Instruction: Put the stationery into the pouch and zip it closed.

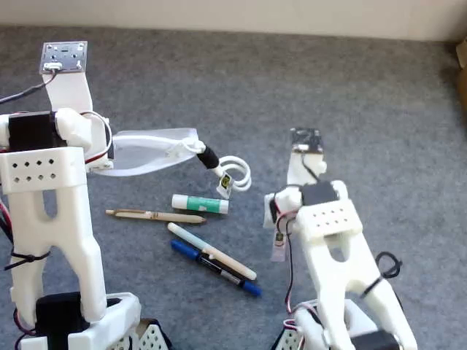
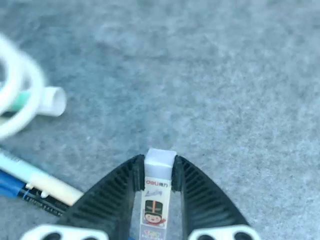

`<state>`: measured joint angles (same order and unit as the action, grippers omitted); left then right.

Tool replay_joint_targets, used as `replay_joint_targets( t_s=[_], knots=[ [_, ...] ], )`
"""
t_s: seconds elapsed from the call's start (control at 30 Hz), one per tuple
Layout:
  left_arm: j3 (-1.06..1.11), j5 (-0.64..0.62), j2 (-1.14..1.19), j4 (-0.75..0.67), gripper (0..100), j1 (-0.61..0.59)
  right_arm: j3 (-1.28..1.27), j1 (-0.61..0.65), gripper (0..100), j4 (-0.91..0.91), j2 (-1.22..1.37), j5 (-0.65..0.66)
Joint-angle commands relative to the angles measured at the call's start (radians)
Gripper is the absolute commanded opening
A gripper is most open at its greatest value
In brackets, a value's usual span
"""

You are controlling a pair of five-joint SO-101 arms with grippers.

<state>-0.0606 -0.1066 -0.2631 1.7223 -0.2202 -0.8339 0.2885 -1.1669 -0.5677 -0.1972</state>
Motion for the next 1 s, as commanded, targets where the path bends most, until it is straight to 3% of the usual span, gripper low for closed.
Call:
replay_joint_targets(
  t_s=[0.0,0.7,0.97],
  knots=[
    [0.004,-0.012,0.012,-0.017,1,0.018,-0.01,0.039,4.0,-0.005,-0.116,-0.006],
    [0.004,-0.012,0.012,-0.018,1,0.018,-0.053,0.094,0.5,0.004,-0.51,-0.008],
    [0.004,-0.014,0.012,-0.018,1,0.018,-0.059,0.223,0.5,0.117,-0.671,-0.008]
  ],
)
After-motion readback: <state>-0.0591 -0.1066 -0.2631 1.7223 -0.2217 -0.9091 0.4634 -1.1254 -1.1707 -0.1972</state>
